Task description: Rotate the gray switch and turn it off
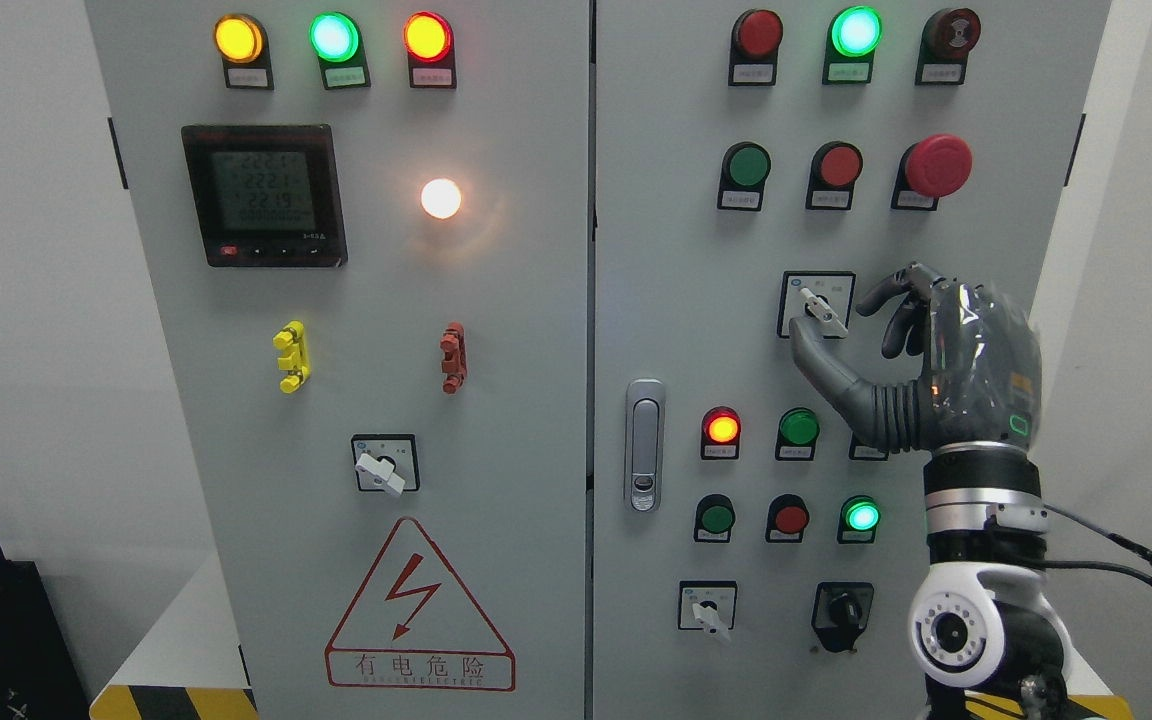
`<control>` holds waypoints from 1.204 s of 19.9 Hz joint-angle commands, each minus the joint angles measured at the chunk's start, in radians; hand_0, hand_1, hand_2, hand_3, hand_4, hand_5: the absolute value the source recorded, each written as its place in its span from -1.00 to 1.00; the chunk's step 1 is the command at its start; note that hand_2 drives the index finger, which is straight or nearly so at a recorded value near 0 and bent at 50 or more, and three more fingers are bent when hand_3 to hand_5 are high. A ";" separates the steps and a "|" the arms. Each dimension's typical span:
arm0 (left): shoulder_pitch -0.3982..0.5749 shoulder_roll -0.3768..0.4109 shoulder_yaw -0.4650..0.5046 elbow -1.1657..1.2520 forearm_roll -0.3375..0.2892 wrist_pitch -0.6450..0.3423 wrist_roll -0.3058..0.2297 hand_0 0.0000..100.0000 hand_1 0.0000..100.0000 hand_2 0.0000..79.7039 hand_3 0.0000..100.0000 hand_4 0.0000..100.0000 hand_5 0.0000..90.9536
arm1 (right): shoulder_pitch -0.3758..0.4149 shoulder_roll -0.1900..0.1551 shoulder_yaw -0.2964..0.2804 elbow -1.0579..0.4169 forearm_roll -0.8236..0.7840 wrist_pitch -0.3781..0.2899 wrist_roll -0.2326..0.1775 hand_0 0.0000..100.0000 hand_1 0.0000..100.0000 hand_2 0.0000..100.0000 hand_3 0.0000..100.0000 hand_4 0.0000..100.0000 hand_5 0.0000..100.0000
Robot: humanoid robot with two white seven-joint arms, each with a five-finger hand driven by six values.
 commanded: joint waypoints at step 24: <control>0.000 0.000 -0.002 0.014 0.000 0.001 0.001 -0.76 -0.22 -1.00 -1.00 -1.00 -1.00 | -0.010 -0.001 0.002 0.021 0.001 -0.001 0.001 -0.88 -0.22 0.23 0.79 0.81 1.00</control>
